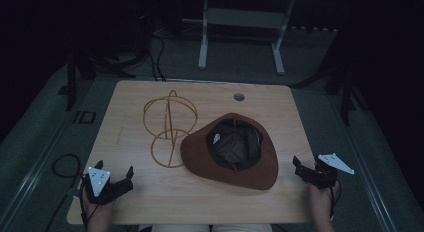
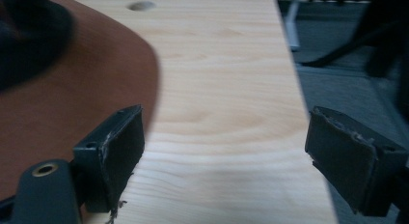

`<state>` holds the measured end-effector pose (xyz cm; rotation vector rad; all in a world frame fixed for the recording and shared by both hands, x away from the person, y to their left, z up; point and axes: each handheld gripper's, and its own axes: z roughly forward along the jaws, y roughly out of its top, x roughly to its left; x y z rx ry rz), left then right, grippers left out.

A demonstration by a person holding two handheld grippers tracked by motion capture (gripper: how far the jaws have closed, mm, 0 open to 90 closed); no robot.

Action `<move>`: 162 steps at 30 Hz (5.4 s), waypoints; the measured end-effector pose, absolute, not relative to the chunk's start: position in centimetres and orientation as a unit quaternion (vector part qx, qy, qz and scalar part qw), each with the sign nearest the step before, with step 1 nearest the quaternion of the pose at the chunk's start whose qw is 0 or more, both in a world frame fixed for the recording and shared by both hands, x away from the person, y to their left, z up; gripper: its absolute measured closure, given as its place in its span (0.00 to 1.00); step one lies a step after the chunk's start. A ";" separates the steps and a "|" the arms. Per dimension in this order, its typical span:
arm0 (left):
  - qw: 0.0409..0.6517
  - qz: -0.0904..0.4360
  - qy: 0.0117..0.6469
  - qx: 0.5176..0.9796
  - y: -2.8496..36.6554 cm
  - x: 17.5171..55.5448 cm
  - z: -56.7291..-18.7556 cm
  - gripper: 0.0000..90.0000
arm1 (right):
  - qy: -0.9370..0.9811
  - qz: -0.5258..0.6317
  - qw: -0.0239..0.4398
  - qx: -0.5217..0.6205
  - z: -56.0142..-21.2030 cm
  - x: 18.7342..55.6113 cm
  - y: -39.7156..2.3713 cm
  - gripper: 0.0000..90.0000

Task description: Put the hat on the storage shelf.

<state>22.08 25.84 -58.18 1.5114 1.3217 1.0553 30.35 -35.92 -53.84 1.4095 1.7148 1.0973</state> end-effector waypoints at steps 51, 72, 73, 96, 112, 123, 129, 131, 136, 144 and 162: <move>0.424 0.342 0.503 0.671 23.5 21.9 -57.5 0.03 | 0.792 0.326 0.217 0.468 -50.1 41.6 -21.9 0.15; 0.421 0.326 0.503 0.681 23.5 21.9 -57.5 0.03 | 0.802 0.255 0.239 0.485 -53.3 43.2 -20.6 0.70; 0.423 0.323 0.501 0.682 23.4 21.9 -57.5 0.03 | 0.800 0.252 0.244 0.487 -53.3 43.1 -20.7 0.76; 0.463 0.278 0.403 0.739 17.2 21.6 -51.7 0.06 | 0.754 0.341 0.248 0.504 -48.7 40.4 -22.6 0.94; 0.461 0.216 0.318 0.800 8.6 25.0 -46.9 0.07 | 0.750 0.356 0.243 0.502 -48.4 38.7 -23.8 0.94; 0.447 0.223 0.297 0.814 2.5 28.8 -46.6 0.08 | 0.746 0.363 0.246 0.501 -48.1 38.0 -24.1 0.94; 0.429 0.246 0.296 0.817 -0.7 31.7 -46.6 0.15 | 0.743 0.366 0.246 0.503 -48.1 37.6 -24.4 0.94; 0.416 0.248 0.304 0.820 -1.4 32.7 -46.7 0.17 | 0.742 0.367 0.246 0.504 -48.0 37.6 -24.5 0.94; 0.385 0.247 0.336 0.823 -2.3 34.8 -47.2 0.23 | 0.743 0.366 0.242 0.506 -48.1 37.5 -24.9 0.94; 0.338 0.231 0.366 0.835 -2.7 36.5 -48.5 0.37 | 0.738 0.373 0.244 0.507 -47.9 37.2 -25.1 0.94; 0.305 0.271 0.380 0.830 -2.7 38.0 -47.5 0.96 | 0.734 0.389 0.251 0.497 -46.6 36.1 -24.5 0.93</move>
